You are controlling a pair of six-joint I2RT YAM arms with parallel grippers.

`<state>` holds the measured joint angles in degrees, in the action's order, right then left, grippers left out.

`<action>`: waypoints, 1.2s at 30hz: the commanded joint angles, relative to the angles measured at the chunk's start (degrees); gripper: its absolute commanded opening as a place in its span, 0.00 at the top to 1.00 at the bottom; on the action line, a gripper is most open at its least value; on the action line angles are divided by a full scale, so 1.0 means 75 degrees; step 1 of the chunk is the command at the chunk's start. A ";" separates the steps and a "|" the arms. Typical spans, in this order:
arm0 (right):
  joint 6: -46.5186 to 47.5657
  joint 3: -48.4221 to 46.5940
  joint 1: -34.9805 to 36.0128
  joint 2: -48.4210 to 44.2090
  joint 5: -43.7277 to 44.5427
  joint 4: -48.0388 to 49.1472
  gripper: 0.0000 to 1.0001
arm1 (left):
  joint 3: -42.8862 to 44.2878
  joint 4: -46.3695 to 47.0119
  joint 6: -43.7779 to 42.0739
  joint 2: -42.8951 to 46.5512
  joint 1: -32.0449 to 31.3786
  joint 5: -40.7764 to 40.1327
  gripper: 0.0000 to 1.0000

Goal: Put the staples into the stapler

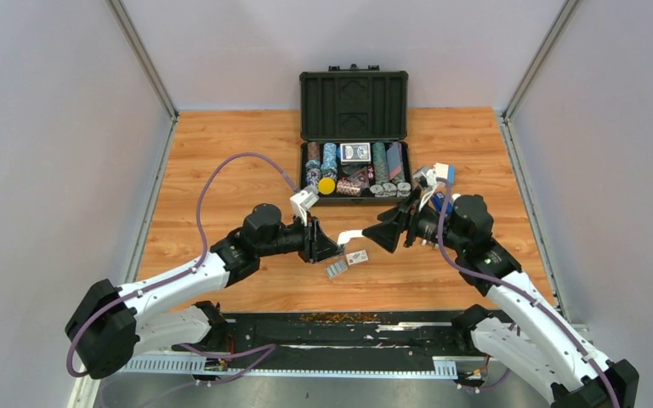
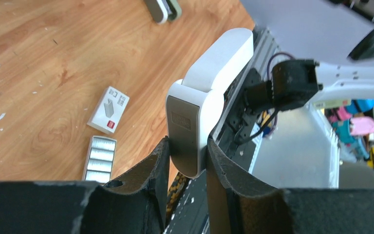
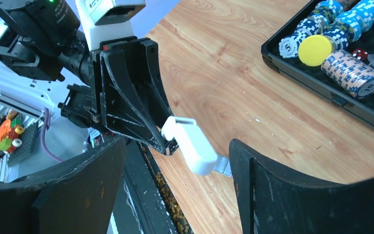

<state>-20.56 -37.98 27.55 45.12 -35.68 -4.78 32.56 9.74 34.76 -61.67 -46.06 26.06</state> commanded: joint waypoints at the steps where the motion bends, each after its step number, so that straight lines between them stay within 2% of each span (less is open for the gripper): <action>1: -0.1057 0.0652 0.0606 -0.0476 0.1611 0.1018 0.21 | -0.0296 0.1839 0.1266 0.0330 0.0071 -0.0683 1.00; 5: -0.1814 0.1361 0.1290 -0.0686 0.2458 0.2020 0.21 | -0.0631 0.2790 0.1899 0.0327 0.0083 -0.0749 1.00; 10: -0.2090 0.1611 0.1997 -0.0228 0.2985 0.3106 0.21 | -0.0964 0.3831 0.2473 0.0176 0.0070 -0.0626 1.00; 15: -0.2333 0.1641 0.2172 0.0409 0.3017 0.4006 0.22 | -0.1125 0.4649 0.2894 -0.0033 0.0078 -0.0428 1.00; 22: -0.2496 0.1591 0.2278 0.0774 0.3316 0.4472 0.27 | -0.1189 0.4869 0.3027 -0.0135 0.0072 -0.0373 1.00; 27: -0.2467 0.1526 0.2291 0.0754 0.3496 0.4444 0.36 | -0.1199 0.4867 0.3029 -0.0198 0.0072 -0.0355 1.00; 36: -0.2311 0.1359 0.2327 0.0932 0.3469 0.4233 0.69 | -0.1188 0.4809 0.2936 -0.0258 0.0077 -0.0327 1.00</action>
<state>-38.92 -25.76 44.62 51.70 -10.50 25.63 23.86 42.54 57.04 -63.92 -45.63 23.31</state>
